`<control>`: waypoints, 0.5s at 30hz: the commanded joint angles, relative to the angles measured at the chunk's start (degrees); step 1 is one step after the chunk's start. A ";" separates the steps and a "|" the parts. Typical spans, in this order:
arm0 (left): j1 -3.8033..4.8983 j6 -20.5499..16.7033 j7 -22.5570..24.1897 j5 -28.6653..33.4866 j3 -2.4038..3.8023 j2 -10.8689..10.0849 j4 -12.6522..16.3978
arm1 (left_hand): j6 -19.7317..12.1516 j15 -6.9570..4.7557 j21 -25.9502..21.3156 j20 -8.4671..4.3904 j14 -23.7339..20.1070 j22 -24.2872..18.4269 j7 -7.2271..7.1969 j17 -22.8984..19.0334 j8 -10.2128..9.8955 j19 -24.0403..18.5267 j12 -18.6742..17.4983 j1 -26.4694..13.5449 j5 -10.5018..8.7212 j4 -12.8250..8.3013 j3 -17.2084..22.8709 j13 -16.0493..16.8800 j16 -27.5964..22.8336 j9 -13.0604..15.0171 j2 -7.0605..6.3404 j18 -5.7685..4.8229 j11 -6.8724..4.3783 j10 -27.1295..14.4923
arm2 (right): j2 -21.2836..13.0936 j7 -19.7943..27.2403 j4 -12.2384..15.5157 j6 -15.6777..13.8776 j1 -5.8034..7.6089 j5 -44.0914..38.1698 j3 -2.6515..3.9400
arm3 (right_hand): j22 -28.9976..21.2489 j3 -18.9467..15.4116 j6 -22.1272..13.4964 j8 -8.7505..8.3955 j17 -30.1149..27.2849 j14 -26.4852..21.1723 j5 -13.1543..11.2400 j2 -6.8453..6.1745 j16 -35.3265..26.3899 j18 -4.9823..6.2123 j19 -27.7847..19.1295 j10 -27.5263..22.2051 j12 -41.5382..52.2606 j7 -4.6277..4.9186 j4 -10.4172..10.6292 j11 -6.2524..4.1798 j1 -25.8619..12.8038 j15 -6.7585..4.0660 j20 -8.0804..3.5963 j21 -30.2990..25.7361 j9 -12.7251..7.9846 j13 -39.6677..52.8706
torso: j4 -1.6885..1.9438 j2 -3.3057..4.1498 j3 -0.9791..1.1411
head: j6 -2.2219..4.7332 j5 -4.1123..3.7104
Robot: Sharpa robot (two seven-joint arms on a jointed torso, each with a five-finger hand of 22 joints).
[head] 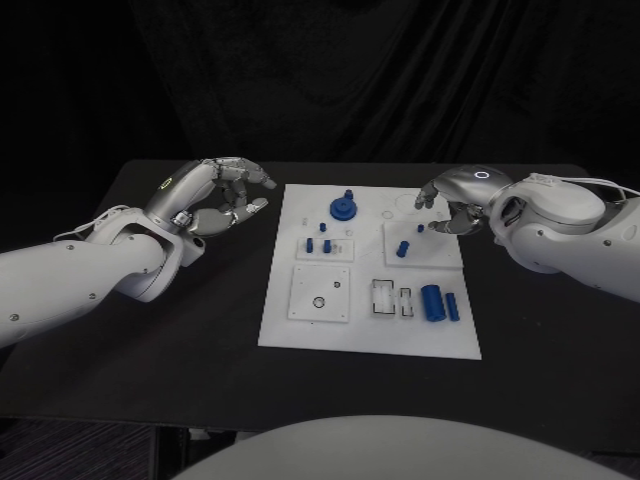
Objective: Assemble the parts on the task board
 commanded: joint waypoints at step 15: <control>-0.51 3.37 4.56 4.10 0.02 -0.06 1.28 | 0.54 0.08 -1.88 -0.29 -0.64 5.06 -0.14 -0.19 0.07 -1.22 0.34 0.80 0.52 -0.14 0.53 -0.45 -0.04 -0.32 0.02 0.10 0.01 0.75 | 3.57 3.35 -5.00 1.98 -1.57 -1.34 0.06 | 7.78 1.99 6.44 -1.50 0.64 1.11 0.22 -0.12 1.04 -0.28 1.50 6.29 -3.05 0.97 0.66 -0.36 0.84 0.36 0.34 1.61 -0.08 -3.13 | 0.98 0.00 -0.99 | -0.01 -0.89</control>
